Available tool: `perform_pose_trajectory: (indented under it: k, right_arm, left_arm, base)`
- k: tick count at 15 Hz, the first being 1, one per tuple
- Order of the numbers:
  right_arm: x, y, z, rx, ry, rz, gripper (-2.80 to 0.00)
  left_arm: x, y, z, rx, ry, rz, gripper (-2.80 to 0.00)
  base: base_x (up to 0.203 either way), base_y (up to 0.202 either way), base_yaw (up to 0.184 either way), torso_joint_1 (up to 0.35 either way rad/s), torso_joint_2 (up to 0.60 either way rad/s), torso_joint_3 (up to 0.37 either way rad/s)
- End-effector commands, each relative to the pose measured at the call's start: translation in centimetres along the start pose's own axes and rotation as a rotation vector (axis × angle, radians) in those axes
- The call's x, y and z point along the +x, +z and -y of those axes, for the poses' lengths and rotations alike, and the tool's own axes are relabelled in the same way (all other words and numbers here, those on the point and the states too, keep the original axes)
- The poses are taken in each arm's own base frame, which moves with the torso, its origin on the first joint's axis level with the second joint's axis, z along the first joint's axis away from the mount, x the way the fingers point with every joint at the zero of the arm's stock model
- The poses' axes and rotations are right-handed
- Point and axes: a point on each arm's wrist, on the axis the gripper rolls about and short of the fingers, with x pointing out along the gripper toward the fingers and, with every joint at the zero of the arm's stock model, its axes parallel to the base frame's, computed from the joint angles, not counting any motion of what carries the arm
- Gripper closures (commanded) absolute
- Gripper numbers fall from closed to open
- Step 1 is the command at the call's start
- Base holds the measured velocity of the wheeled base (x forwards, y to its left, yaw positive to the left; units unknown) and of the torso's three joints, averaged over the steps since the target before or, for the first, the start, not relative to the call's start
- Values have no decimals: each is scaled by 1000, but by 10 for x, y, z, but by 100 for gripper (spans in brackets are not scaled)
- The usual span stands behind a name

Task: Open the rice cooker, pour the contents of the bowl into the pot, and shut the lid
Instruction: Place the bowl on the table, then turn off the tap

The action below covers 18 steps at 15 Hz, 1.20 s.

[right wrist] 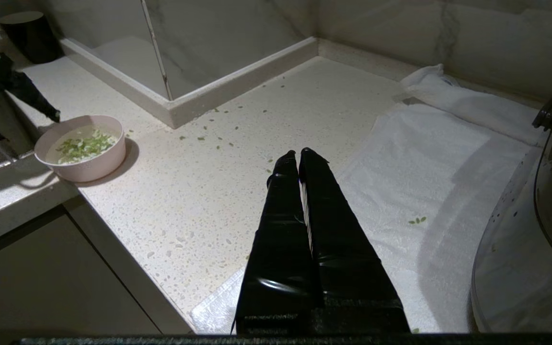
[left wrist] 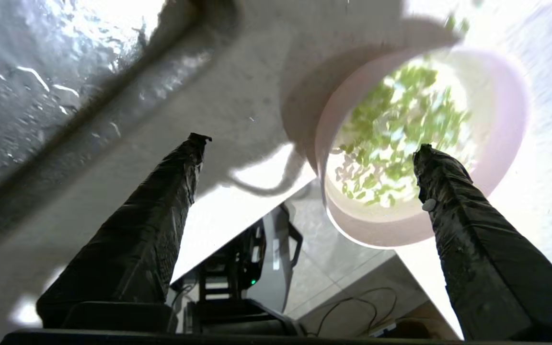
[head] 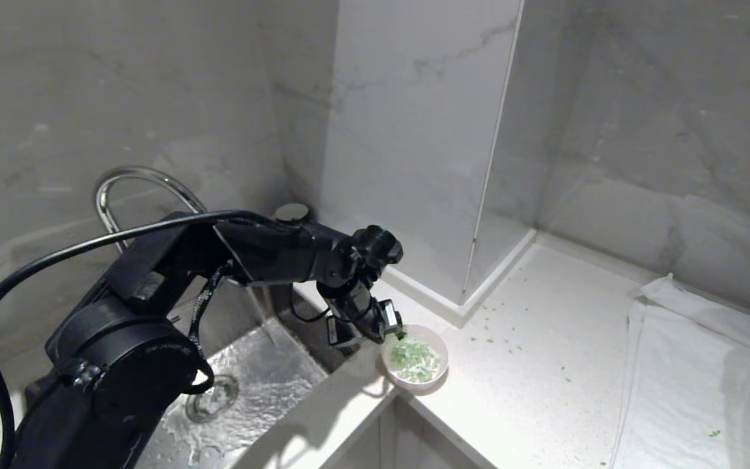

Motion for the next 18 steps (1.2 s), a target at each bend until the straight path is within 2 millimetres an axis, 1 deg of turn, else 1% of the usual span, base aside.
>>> perform_pose_trajectory:
  k: [1, 3, 5, 8, 11, 13, 15, 16, 18]
  right_arm:
    - [0, 0, 0, 0, 1, -1, 0]
    - [0, 0, 0, 0, 1, -1, 0]
    - [0, 0, 0, 0, 0, -2, 0]
    - [0, 0, 0, 0, 1, 0, 0]
    - [0, 0, 0, 0, 1, -1, 0]
    - [0, -1, 0, 0, 0, -3, 0]
    - [0, 0, 0, 0, 1, -1, 0]
    - [0, 0, 0, 0, 1, -1, 0]
    - [0, 0, 0, 0, 1, -1, 0]
  left_arm:
    - [-30, 15, -10, -37, -28, 53, -280]
    - [-44, 27, -26, -72, -22, 74, -280]
    - [-58, 37, -47, -111, -4, 88, -280]
    - [-74, 48, -92, -163, 39, 91, -280]
    - [-91, 51, -135, -204, 39, 82, -280]
    - [-95, 53, -169, -237, 48, 121, -280]
    - [-97, 62, -209, -292, 64, 201, -280]
    - [-95, 65, -229, -331, 76, 230, -280]
    - [-92, 68, -262, -395, 96, 287, -280]
  base:
    - [0, 0, 0, 0, 0, 0]
    - [0, 0, 0, 0, 0, 0]
    - [0, 0, 0, 0, 0, 0]
    - [0, 0, 0, 0, 0, 0]
    - [0, 0, 0, 0, 0, 0]
    - [0, 0, 0, 0, 0, 0]
    - [0, 0, 0, 0, 0, 0]
    - [0, 0, 0, 0, 0, 0]
    - [0, 0, 0, 0, 0, 0]
